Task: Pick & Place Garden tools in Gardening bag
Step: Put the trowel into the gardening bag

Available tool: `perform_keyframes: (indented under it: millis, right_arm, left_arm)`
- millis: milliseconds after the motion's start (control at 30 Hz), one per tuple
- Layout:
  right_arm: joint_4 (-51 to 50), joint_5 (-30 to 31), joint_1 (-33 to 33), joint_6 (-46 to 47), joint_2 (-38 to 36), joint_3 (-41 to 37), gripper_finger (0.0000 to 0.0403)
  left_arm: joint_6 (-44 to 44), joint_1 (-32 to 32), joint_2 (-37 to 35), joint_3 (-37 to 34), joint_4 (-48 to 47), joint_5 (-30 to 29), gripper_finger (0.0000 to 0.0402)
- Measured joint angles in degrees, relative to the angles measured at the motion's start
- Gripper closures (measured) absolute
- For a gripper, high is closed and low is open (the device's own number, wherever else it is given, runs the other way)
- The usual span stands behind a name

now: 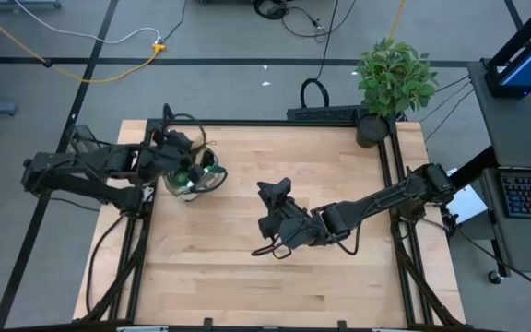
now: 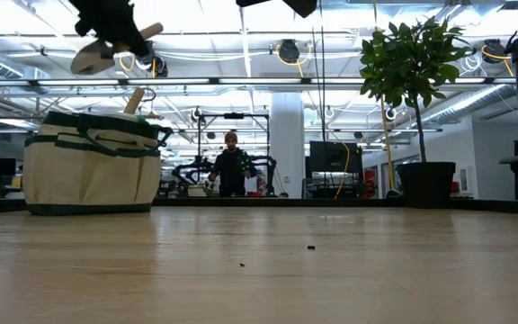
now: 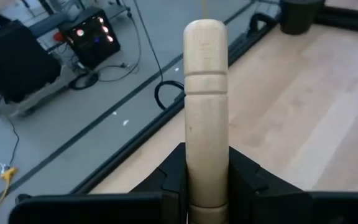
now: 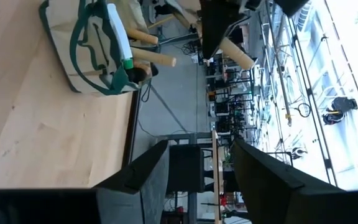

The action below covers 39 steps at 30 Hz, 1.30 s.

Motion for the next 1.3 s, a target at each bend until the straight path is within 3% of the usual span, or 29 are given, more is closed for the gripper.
perform_keyframes:
  millis: [333,600,1033,1300]
  right_arm:
    - [-0.20,-0.03,0.01,0.44,0.00,0.00,0.0236]
    - [-0.22,-0.05,0.01,1.31,0.00,0.00,0.0236]
    - [-0.18,-0.03,0.01,2.74,0.02,0.00,0.0236]
    - [-0.17,-0.06,-0.74,5.55,0.02,0.00,0.0236]
  left_arm:
    - [3.73,5.52,-13.26,-14.71,17.28,3.75,0.0339]
    - [4.63,9.60,-19.70,-29.06,30.26,5.53,0.0339]
    - [-0.79,13.52,-24.85,-39.97,32.69,11.59,0.0339]
    - [-1.99,13.55,-24.77,-41.93,31.36,12.36,0.0340]
